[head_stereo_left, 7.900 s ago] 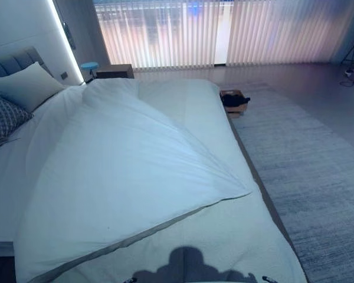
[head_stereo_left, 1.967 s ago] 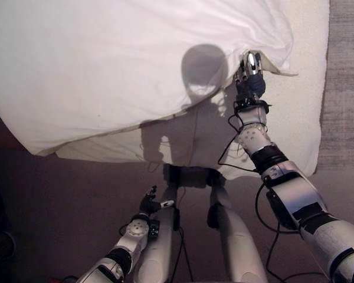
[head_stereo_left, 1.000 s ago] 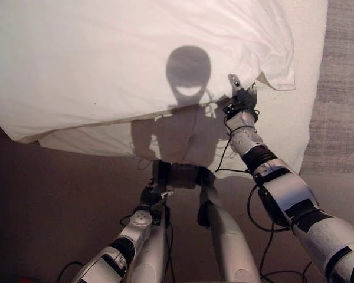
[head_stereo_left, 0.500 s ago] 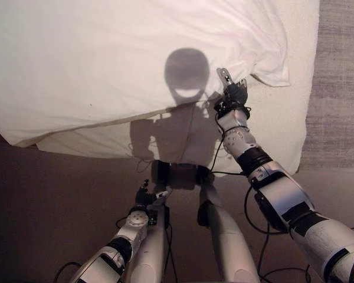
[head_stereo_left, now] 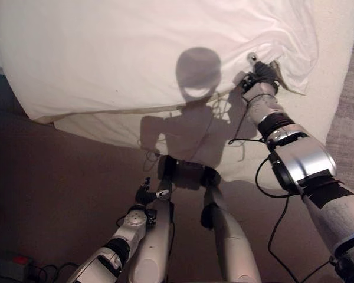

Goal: Make the bed

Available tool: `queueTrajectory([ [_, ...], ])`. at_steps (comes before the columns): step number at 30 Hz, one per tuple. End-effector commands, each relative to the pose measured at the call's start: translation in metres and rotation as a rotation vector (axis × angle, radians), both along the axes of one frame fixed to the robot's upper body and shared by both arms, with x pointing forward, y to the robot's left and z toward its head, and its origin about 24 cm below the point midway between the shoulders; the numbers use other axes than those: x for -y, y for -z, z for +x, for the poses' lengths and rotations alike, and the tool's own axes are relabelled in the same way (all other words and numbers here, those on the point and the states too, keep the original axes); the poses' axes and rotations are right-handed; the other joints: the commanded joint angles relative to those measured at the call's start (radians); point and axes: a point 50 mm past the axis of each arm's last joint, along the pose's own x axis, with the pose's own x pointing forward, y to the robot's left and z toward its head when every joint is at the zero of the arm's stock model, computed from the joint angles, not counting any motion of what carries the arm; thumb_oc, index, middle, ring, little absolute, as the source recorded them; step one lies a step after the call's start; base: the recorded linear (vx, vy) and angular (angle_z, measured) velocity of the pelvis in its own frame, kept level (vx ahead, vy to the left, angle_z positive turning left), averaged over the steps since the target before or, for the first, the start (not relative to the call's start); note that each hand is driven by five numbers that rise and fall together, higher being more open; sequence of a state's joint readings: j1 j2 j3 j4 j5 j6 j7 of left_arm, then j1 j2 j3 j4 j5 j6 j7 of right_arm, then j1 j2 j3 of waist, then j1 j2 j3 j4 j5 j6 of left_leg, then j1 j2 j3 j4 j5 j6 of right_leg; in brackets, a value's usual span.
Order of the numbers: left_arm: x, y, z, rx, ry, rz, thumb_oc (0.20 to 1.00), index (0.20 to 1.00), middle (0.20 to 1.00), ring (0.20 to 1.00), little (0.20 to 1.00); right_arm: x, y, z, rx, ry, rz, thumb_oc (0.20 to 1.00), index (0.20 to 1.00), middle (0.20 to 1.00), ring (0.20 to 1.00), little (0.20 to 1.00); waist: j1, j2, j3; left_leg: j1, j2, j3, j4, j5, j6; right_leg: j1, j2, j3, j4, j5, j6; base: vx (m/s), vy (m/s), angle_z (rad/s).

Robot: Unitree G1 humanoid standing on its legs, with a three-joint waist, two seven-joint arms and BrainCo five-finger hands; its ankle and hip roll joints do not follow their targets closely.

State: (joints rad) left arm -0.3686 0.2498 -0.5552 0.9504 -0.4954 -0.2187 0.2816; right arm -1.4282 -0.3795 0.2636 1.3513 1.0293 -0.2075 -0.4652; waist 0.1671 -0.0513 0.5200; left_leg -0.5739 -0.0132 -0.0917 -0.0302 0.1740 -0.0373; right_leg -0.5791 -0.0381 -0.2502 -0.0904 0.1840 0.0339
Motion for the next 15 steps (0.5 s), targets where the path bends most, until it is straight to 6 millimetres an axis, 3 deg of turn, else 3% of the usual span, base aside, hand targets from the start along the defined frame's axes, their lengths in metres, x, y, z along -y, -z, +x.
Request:
queueTrajectory([
  [1, 0.014, 0.002, -0.009, 0.01, 0.058, -0.06, 1.0, 1.0, 1.0, 1.0, 1.0, 0.014, -0.043, -0.006, 0.119, 0.036, -0.096, 0.2, 0.2, 0.2, 0.2, 0.2, 0.011, 0.048, 0.0, 0.033, -0.028, 0.021, -0.009, -0.033, -0.008, 0.085, -0.072, 0.055, 0.078, -0.042, 0.106, -0.02, 0.033, 0.04],
  [4, 0.03, -0.016, -0.005, 0.089, 0.132, -0.199, 1.0, 1.0, 1.0, 1.0, 1.0, 0.027, -0.036, -0.008, 0.105, 0.06, -0.118, 0.2, 0.2, 0.2, 0.2, 0.2, 0.003, 0.053, 0.0, 0.041, -0.034, 0.022, 0.007, -0.052, -0.002, 0.094, -0.077, 0.064, 0.091, -0.052, 0.105, -0.01, 0.033, 0.06],
  [5, 0.03, -0.017, -0.005, 0.09, 0.132, -0.198, 1.0, 1.0, 1.0, 1.0, 1.0, 0.027, -0.037, -0.008, 0.106, 0.061, -0.118, 0.2, 0.2, 0.2, 0.2, 0.2, 0.003, 0.053, 0.0, 0.036, -0.035, 0.022, 0.009, -0.047, -0.001, 0.089, -0.078, 0.063, 0.091, -0.048, 0.104, -0.01, 0.046, 0.07],
  [9, 0.061, -0.055, -0.01, 0.169, 0.285, -0.512, 1.0, 1.0, 1.0, 1.0, 1.0, 0.018, -0.035, -0.009, 0.177, 0.015, -0.116, 0.2, 0.2, 0.2, 0.2, 0.2, -0.02, 0.059, 0.0, 0.046, -0.043, 0.028, 0.028, -0.061, 0.004, 0.101, -0.086, 0.077, 0.106, -0.053, 0.105, -0.04, 0.037, 0.03],
  [10, 0.06, -0.055, -0.01, 0.169, 0.285, -0.511, 1.0, 1.0, 1.0, 1.0, 1.0, 0.018, -0.035, -0.009, 0.177, 0.015, -0.116, 0.2, 0.2, 0.2, 0.2, 0.2, -0.02, 0.058, 0.0, 0.045, -0.044, 0.028, 0.028, -0.06, 0.004, 0.101, -0.086, 0.077, 0.106, -0.053, 0.105, -0.07, 0.057, -0.01],
  [11, 0.074, -0.074, -0.012, 0.189, 0.368, -0.635, 1.0, 1.0, 1.0, 1.0, 1.0, -0.001, -0.04, -0.009, 0.236, -0.048, -0.14, 0.2, 0.2, 0.2, 0.2, 0.2, -0.035, 0.052, 0.0, 0.055, -0.046, 0.033, 0.037, -0.066, 0.006, 0.107, -0.086, 0.088, 0.11, -0.051, 0.105, -0.04, 0.038, -0.02],
  [12, 0.074, -0.074, -0.012, 0.19, 0.368, -0.635, 1.0, 1.0, 1.0, 1.0, 1.0, -0.001, -0.04, -0.01, 0.236, -0.048, -0.139, 0.2, 0.2, 0.2, 0.2, 0.2, -0.035, 0.051, 0.0, 0.054, -0.046, 0.033, 0.038, -0.066, 0.006, 0.106, -0.086, 0.088, 0.11, -0.05, 0.105, -0.07, 0.066, -0.01],
  [13, 0.088, -0.088, -0.015, 0.184, 0.443, -0.737, 1.0, 1.0, 1.0, 1.0, 1.0, -0.026, -0.044, -0.013, 0.315, -0.141, -0.156, 0.2, 0.2, 0.2, 0.2, 0.2, -0.052, 0.038, 0.0, 0.068, -0.046, 0.045, 0.044, -0.073, 0.009, 0.113, -0.083, 0.101, 0.112, -0.047, 0.105, -0.05, 0.033, -0.04],
  [15, 0.101, -0.094, -0.019, 0.142, 0.481, -0.846, 1.0, 1.0, 1.0, 1.0, 1.0, -0.054, -0.05, -0.02, 0.413, -0.264, -0.169, 0.2, 0.2, 0.2, 0.2, 0.2, -0.072, 0.019, 0.0, 0.085, -0.043, 0.054, 0.047, -0.077, 0.014, 0.121, -0.078, 0.117, 0.111, -0.04, 0.106, -0.07, 0.039, -0.15],
])
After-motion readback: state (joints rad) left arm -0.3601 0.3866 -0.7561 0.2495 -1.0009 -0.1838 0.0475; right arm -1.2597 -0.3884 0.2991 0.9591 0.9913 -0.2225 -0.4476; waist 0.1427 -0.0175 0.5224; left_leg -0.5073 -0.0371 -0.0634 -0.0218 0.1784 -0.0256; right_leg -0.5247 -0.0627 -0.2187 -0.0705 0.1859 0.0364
